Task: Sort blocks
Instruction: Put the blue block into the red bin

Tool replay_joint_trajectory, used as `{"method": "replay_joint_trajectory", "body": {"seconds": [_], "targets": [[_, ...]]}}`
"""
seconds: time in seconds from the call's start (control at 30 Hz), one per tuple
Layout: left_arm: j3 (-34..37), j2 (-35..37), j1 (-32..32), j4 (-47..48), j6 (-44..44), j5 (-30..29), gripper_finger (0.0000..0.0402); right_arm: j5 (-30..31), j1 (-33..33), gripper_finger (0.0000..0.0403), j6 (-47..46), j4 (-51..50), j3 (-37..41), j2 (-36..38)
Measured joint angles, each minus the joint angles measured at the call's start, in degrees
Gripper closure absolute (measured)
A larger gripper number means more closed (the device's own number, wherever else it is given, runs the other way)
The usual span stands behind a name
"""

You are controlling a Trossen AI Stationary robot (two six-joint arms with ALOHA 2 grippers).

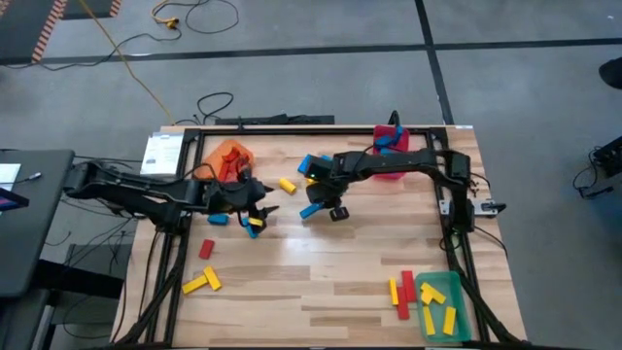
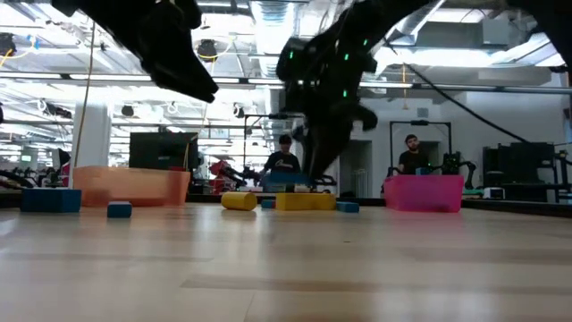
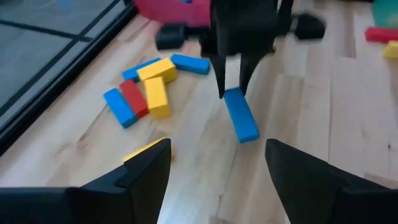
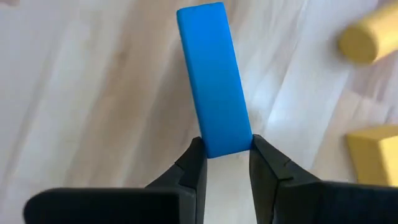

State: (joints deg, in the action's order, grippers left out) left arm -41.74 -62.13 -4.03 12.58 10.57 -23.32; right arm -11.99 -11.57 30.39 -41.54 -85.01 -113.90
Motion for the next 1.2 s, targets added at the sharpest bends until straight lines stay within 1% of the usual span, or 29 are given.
{"method": "replay_joint_trajectory", "body": {"seconds": [0.27,0.37,0.5,0.67,0.83,0.97,1.03,1.2], "targets": [[0.0,-4.59,-2.19,-7.36,-5.24,-0.1,0.0145,0.27,2.9,0.031,-2.73,0.05,-0.02,9.77],[0.0,-5.64,-3.17,-11.33,-6.5,-0.03,0.0145,3.99,3.9,0.031,-3.45,-1.74,-0.07,13.52],[0.0,-7.75,-4.33,-14.69,-6.97,-0.05,0.0145,8.98,4.06,0.031,-5.46,-7.19,-0.07,17.96],[0.0,-13.28,-6.47,-18.05,-6.42,-0.01,0.0145,15.57,2.78,0.031,-10.24,-16.28,-0.07,22.95],[0.0,-21.13,-8.95,-24.02,-6.34,0.03,0.0145,19.79,0.23,0.031,-15.6,-26.25,-0.07,27.12],[0.0,-27.46,-10.68,-29.66,-6.32,0.1,0.0145,24.03,-3.15,0.031,-18.82,-33.83,0.09,29.49],[0.0,-30.23,-11.36,-31.86,-6.44,0.1,0.0145,25.34,-5.16,0.031,-19.81,-34.88,1.41,30.77],[0.0,-35.29,-12.79,-36.27,-5.29,0.09,0.0145,25.89,-11.7,0.031,-19.89,-34.4,7.12,32.65]]}}
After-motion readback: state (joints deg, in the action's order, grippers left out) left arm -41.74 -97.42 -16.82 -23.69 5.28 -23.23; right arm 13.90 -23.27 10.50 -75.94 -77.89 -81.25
